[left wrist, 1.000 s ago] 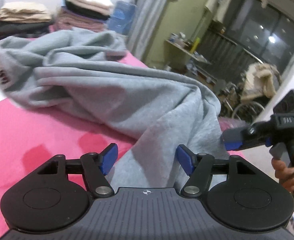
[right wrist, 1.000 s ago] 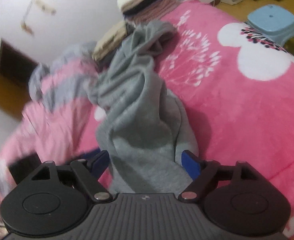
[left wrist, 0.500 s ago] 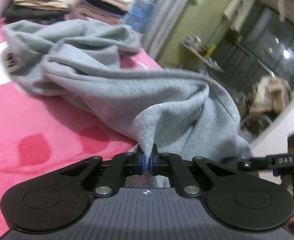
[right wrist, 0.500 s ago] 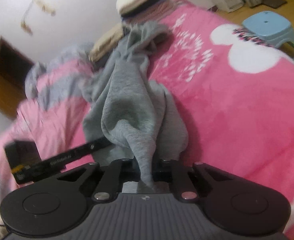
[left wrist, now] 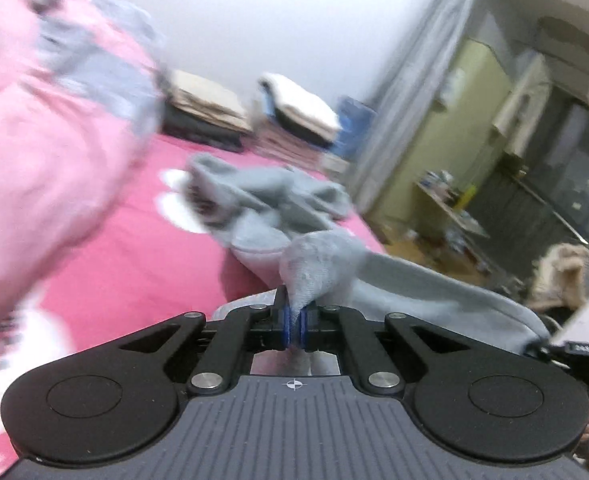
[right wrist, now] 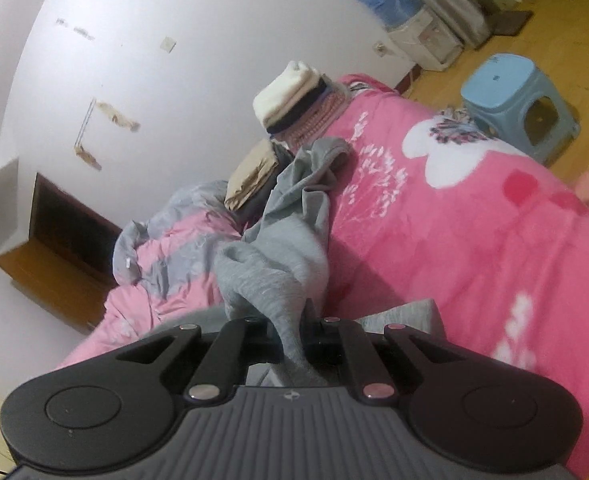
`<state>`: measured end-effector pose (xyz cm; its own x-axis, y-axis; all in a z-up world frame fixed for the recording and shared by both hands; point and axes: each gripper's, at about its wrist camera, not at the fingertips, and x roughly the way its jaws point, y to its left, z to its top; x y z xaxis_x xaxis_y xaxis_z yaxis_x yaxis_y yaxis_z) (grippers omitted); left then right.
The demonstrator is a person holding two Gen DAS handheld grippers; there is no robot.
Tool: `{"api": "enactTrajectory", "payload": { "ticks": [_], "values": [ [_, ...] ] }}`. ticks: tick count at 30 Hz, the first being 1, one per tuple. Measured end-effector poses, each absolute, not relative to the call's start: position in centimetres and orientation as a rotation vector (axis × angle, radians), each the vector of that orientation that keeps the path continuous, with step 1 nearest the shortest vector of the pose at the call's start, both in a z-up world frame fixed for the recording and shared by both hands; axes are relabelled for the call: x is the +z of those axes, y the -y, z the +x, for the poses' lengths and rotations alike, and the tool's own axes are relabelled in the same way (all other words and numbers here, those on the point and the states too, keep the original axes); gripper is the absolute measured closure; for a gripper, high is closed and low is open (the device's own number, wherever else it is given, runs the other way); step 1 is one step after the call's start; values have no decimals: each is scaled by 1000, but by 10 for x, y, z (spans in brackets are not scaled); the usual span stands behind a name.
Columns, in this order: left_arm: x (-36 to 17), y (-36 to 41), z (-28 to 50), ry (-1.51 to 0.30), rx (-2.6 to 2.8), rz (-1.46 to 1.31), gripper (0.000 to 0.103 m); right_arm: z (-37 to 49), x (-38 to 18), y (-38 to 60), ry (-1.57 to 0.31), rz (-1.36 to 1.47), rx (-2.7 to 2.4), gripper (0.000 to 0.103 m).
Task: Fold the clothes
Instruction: 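Grasp the sweatshirt edge with the left gripper while the right gripper holds it up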
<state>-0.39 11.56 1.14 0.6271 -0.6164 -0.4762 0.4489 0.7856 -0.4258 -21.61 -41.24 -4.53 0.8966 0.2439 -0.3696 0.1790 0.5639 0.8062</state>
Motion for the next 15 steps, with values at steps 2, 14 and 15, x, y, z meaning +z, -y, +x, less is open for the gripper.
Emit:
{"api": "enactTrajectory", "payload": {
  "ticks": [2, 14, 15],
  "values": [
    [17, -133, -15, -647, -555, -274, 101, -226, -49, 407, -491, 993, 46, 96],
    [-36, -154, -43, -891, -460, -290, 98, -200, -73, 351, -655, 880, 136, 95],
    [-43, -153, -44, -905, -455, -287, 96, -195, -76, 346, -673, 861, 143, 95]
  ]
}}
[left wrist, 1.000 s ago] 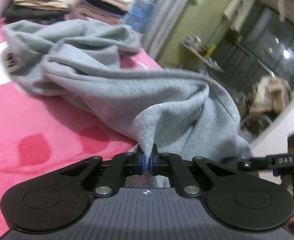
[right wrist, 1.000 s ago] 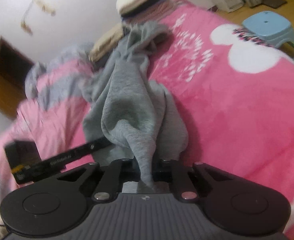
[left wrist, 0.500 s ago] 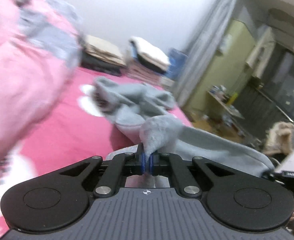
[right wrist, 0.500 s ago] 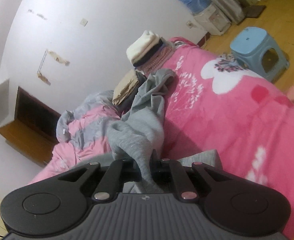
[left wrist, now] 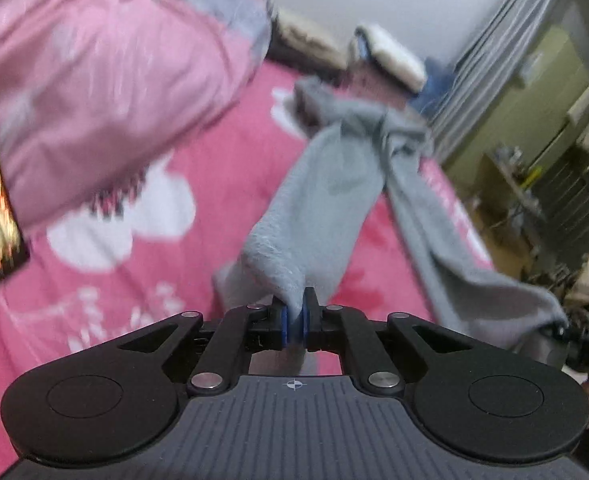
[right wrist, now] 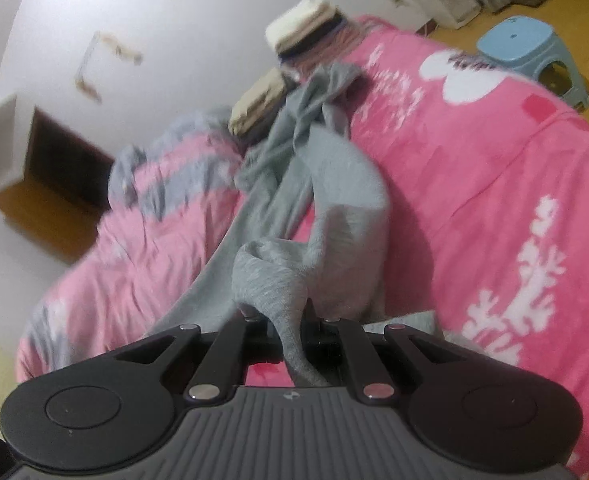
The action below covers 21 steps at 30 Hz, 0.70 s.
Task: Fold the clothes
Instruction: 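Grasp the sweatshirt edge with the left gripper while the right gripper holds it up, then lower the sweatshirt onto the bed and open both grippers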
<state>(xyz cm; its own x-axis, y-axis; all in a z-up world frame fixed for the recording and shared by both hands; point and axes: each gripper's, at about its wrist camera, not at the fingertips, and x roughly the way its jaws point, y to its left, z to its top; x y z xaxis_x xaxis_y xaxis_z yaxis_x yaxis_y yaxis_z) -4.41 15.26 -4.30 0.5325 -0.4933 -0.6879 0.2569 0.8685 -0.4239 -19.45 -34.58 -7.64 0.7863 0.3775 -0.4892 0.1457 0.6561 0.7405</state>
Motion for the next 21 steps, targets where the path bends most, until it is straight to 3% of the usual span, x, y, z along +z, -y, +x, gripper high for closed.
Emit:
{"api": "enactTrajectory", "payload": {
  "ticks": [7, 9, 11, 16, 21],
  "values": [
    [-69, -148, -47, -964, -416, -266, 68, -165, -117, 315, -837, 730, 149, 95],
    [-69, -150, -50, -963, -408, -250, 65, -159, -127, 308, -877, 712, 154, 95],
    [-68, -153, -53, -961, -401, -235, 54, -153, -135, 302, -911, 696, 161, 95],
    [-76, -142, -50, -964, -411, -190, 52, -128, -127, 300, -890, 663, 193, 95],
    [-79, -135, -44, -952, -410, -177, 52, -74, -73, 341, -704, 619, 137, 95]
  ]
}}
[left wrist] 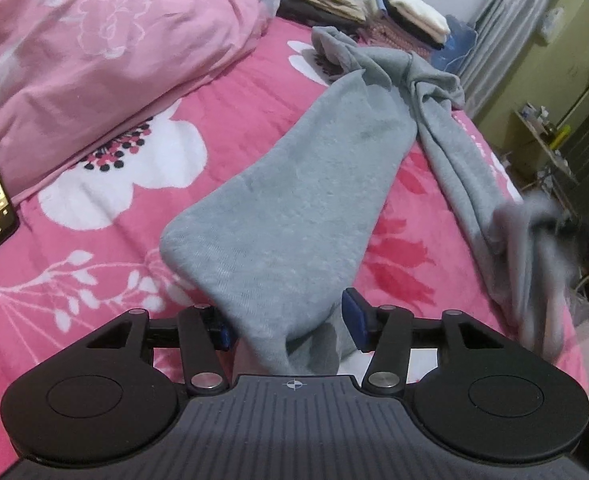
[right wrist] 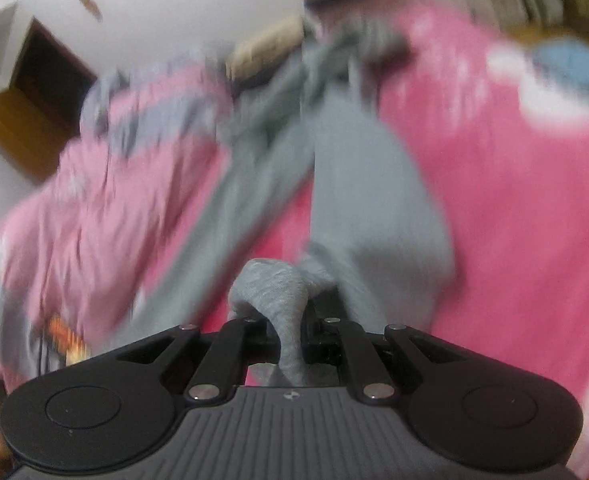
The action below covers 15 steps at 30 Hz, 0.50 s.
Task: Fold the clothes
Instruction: 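Lower the sweatshirt onto the bed and open both grippers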
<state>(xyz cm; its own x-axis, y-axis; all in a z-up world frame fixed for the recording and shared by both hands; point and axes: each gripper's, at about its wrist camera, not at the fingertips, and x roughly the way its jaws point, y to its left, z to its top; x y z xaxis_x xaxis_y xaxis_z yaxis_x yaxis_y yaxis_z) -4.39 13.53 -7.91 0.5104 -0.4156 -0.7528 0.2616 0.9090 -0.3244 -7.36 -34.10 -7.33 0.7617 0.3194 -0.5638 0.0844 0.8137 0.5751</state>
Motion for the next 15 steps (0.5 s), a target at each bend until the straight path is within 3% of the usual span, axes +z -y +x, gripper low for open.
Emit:
{"api": "enactTrajectory", "payload": {
  "ticks": [7, 10, 12, 13, 15],
  "values": [
    [-82, -134, -42, -941, -391, -151, 52, -31, 7, 390, -375, 552, -17, 95],
    [-86, -135, -42, -947, -386, -155, 49, -28, -15, 392, -437, 550, -70, 92],
    [-88, -134, -42, -950, -386, -150, 47, -27, -44, 388, -557, 539, -101, 79],
    [-89, -134, -42, -951, -387, -143, 46, -29, -62, 385, -644, 533, -121, 64],
    [-89, -132, -42, -949, -390, -118, 43, -34, -96, 378, -810, 538, -139, 58]
  ]
}}
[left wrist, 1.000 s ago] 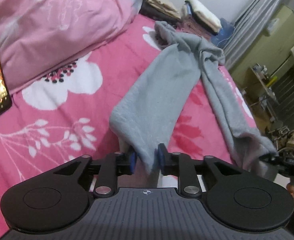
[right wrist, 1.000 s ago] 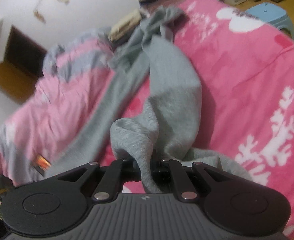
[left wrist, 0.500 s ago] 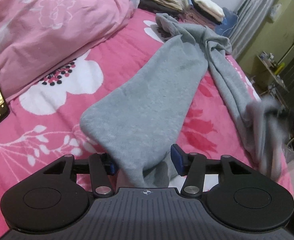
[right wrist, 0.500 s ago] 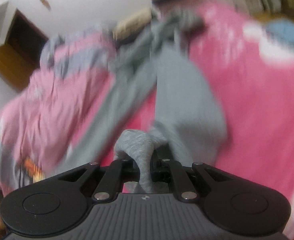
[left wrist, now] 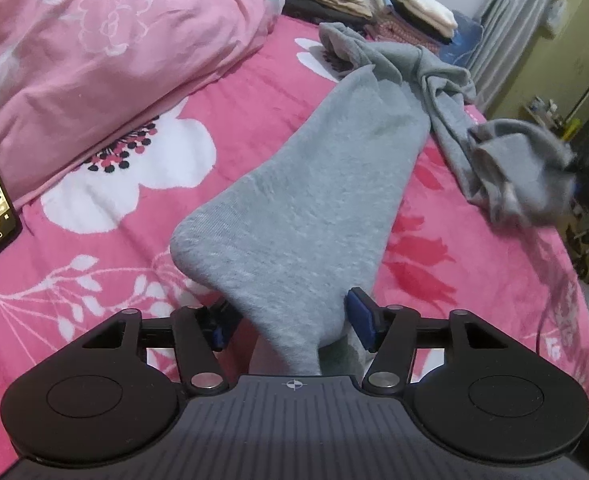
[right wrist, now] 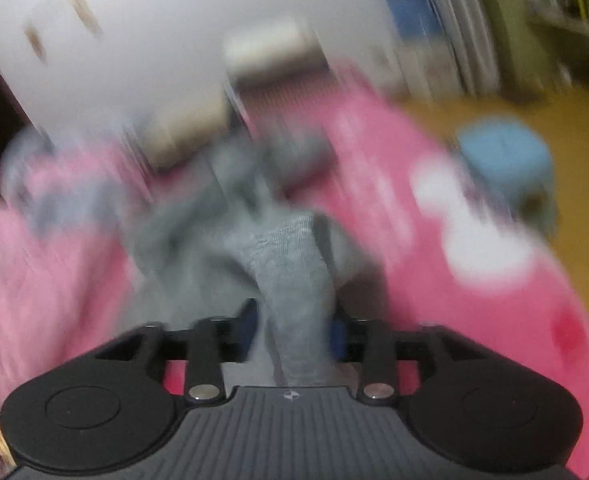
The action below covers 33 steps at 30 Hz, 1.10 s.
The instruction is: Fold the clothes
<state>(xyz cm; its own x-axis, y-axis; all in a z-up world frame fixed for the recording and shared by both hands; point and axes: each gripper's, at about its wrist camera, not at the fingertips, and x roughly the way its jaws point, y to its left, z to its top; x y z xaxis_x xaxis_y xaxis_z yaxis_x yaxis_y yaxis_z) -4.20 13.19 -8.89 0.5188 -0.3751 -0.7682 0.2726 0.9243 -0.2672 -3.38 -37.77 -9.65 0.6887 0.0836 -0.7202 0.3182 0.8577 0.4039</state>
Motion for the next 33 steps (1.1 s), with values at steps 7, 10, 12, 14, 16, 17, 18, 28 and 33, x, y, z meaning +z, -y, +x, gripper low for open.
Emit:
{"api": "enactTrajectory", "payload": {
  "ticks": [7, 10, 12, 14, 16, 17, 18, 28, 33],
  "values": [
    [-90, -121, -43, -921, -391, -16, 36, -110, -117, 363, -878, 644, -102, 51],
    [-95, -111, -41, -906, -386, 46, 45, -138, -101, 357, -836, 639, -99, 41],
    [-97, -105, -40, -903, -394, 79, 64, -150, -90, 352, -812, 638, -89, 40],
    [-98, -99, -39, -898, -397, 105, 86, -157, -84, 347, -807, 640, -77, 40],
    [-97, -95, -38, -885, -385, 117, 96, -162, -80, 343, -808, 632, -73, 40],
    [-94, -94, -36, -871, -372, 118, 99, -163, -79, 341, -808, 626, -71, 40],
    [-92, -94, -34, -855, -358, 119, 99, -164, -78, 339, -809, 620, -70, 40],
    [2, -100, 80, -410, -50, 235, 100, -159, -82, 333, -838, 643, -53, 40],
    [23, -88, 135, -331, 67, 246, 92, -159, -88, 328, -871, 633, -66, 40]
  ]
}}
